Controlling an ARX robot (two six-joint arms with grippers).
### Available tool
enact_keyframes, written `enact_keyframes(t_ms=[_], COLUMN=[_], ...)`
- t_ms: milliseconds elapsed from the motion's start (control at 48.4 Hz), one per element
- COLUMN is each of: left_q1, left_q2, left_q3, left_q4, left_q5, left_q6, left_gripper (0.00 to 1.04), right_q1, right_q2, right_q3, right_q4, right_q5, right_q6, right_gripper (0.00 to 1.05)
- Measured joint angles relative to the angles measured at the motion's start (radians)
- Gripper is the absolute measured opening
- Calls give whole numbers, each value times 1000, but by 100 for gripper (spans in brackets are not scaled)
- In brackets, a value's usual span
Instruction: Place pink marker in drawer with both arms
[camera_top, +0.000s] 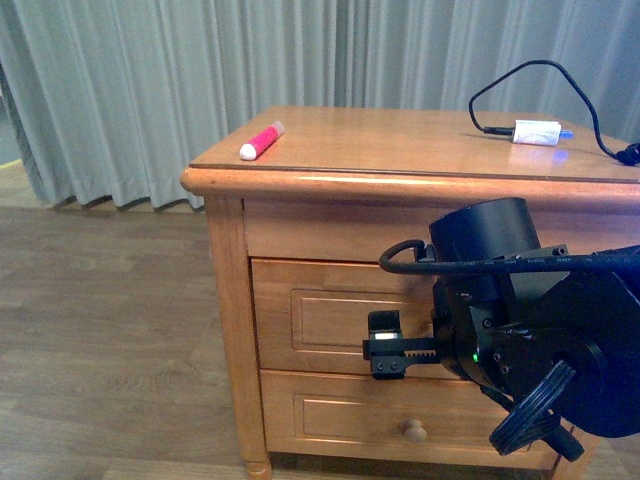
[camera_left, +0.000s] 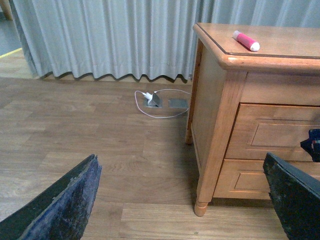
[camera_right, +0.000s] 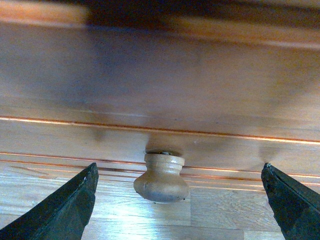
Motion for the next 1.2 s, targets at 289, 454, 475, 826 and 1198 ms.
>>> enact_keyframes(t_ms=[289, 454, 475, 826, 1198], left_q1=[0, 0, 0, 0, 0], left_q2=[0, 0, 0, 0, 0], left_q3=[0, 0, 0, 0, 0], left_q4=[0, 0, 0, 0, 0], left_q5=[0, 0, 0, 0, 0], left_q6=[0, 0, 0, 0, 0], left_gripper=[99, 99, 99, 99, 99], right_q1=[-5, -9, -9, -10, -14], right_q2=[-7, -25, -26, -27, -29], right_q3=[-11, -24, -25, -31, -32], right_q4=[19, 20, 20, 32, 7], right_q5=[-21, -31, -32, -29, -64], right_q6=[10, 17, 18, 21, 18], right_gripper=[96, 96, 96, 80, 23])
